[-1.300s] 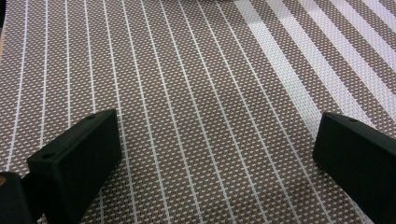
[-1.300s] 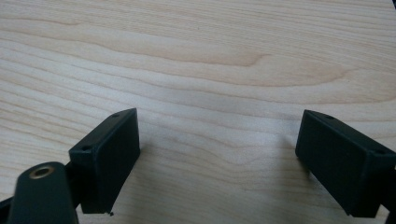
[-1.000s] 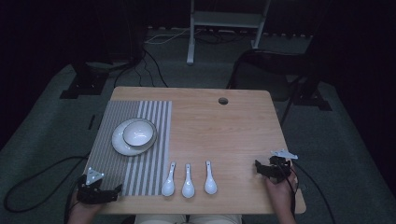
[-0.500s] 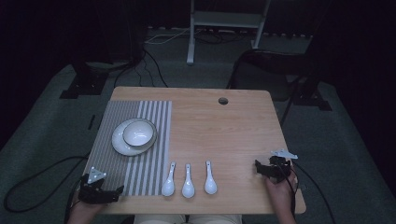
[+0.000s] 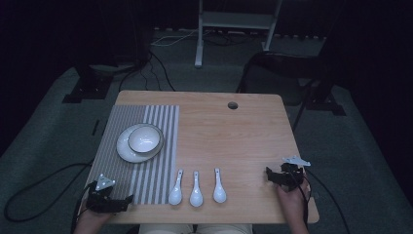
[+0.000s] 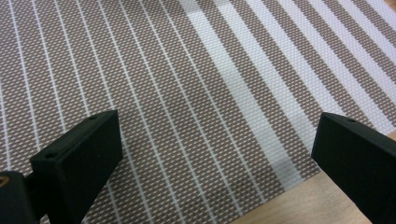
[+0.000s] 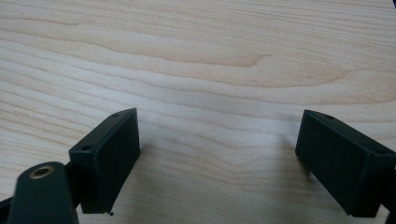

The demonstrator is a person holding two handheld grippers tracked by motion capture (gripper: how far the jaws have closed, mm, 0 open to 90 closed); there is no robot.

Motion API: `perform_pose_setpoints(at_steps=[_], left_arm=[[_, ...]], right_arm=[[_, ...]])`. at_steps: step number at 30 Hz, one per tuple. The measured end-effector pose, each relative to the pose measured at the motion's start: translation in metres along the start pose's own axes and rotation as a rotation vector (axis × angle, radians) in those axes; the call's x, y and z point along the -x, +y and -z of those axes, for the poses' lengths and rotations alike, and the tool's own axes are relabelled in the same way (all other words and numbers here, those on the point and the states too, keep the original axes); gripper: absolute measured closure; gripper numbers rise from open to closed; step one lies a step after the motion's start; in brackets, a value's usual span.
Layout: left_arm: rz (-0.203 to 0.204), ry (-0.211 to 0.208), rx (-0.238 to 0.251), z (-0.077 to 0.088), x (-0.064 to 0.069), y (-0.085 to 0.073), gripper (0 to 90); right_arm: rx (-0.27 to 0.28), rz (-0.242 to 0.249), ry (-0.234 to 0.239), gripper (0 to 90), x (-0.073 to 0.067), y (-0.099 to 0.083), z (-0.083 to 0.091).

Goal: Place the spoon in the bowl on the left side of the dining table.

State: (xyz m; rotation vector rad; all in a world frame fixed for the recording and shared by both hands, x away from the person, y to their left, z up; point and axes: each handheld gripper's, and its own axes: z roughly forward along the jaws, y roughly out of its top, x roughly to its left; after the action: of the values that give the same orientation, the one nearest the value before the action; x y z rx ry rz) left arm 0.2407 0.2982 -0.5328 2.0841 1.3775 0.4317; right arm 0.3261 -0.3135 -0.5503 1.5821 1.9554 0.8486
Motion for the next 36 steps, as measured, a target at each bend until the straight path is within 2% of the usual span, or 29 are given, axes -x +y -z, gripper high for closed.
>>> perform_pose_setpoints(at_steps=[2, 10, 12, 19, 20, 26, 31, 36], left_arm=[[0.000, 0.003, 0.010, 0.001, 0.001, 0.001, 3.9], [-0.008, -0.013, 0.000, -0.002, 0.005, 0.007, 3.9], [-0.011, -0.028, 0.001, -0.002, 0.007, 0.010, 3.9], [-0.046, -0.049, -0.007, -0.007, 0.016, 0.019, 4.0], [-0.044, -0.043, -0.006, -0.008, 0.017, 0.020, 4.0], [-0.048, -0.067, -0.008, -0.011, 0.021, 0.026, 4.0], [-0.075, -0.082, -0.015, -0.016, 0.030, 0.033, 4.0], [-0.082, -0.093, -0.016, -0.019, 0.036, 0.039, 4.0]], right_arm=[[0.000, 0.000, 0.000, 13.1, 0.000, 0.000, 0.000], [0.000, 0.001, 0.000, 13.1, 0.000, 0.000, 0.000], [0.000, 0.000, 0.000, 13.1, 0.000, 0.000, 0.000], [0.000, 0.001, 0.000, 13.1, 0.000, 0.000, 0.000], [0.000, 0.001, 0.000, 13.1, 0.000, 0.000, 0.000], [0.000, 0.001, 0.000, 13.1, 0.000, 0.000, 0.000], [0.000, 0.001, 0.000, 13.1, 0.000, 0.000, 0.000], [0.000, 0.001, 0.000, 13.1, 0.000, 0.000, 0.000]])
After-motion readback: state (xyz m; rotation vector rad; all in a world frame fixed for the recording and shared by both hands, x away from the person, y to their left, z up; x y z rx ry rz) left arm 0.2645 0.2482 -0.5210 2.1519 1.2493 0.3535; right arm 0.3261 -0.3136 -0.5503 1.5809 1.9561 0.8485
